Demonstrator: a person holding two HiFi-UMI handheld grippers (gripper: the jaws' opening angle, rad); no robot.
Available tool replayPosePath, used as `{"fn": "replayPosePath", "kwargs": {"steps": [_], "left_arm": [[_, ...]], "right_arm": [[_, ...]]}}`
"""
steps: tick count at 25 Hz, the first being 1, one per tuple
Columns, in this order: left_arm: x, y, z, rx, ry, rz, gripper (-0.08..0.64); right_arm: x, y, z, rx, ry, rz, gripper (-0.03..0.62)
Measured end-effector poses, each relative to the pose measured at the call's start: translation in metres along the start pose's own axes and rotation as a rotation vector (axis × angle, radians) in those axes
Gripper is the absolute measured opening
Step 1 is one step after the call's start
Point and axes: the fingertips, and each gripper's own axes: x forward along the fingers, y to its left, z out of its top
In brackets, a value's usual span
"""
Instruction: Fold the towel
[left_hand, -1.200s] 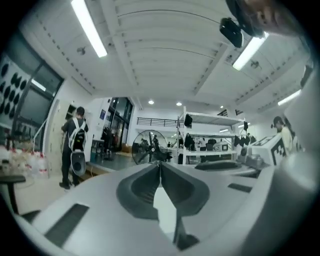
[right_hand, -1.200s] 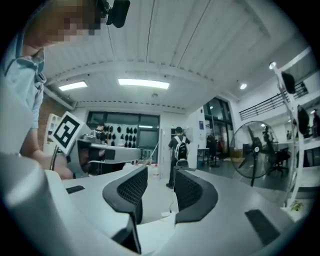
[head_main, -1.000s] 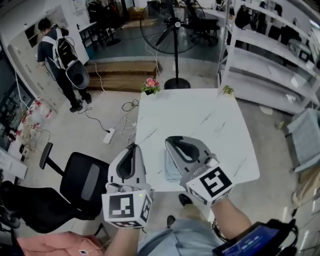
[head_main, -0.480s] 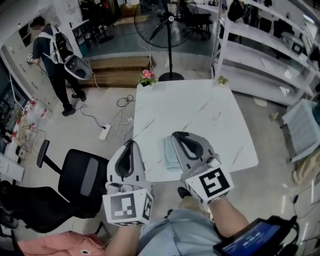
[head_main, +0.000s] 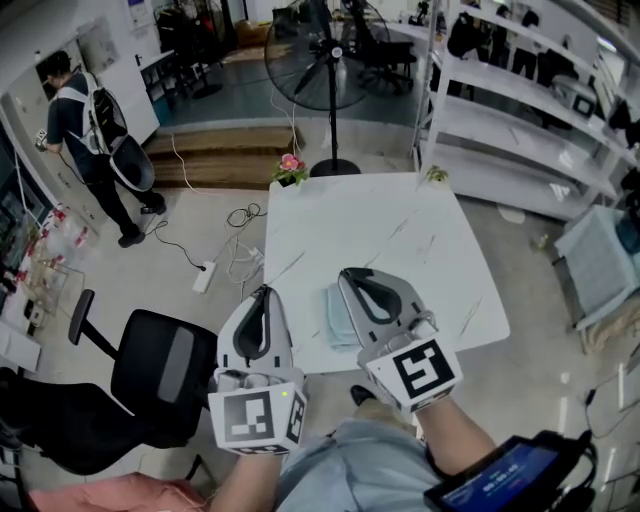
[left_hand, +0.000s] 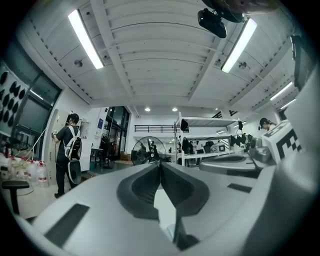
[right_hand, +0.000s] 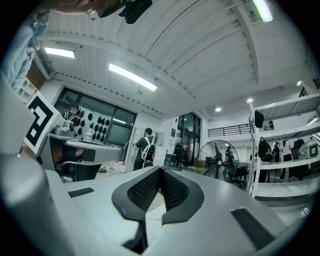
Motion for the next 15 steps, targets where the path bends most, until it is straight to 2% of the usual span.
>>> {"fn": "replayPosePath", "kwargs": {"steps": [15], "left_arm": [[0.0020, -0.0023, -0.0045, -0.001, 0.012, -0.010, 0.009]], "right_arm": [[0.0025, -0.0016, -0.0010, -0.008, 0.000, -0.007, 0.012]]}}
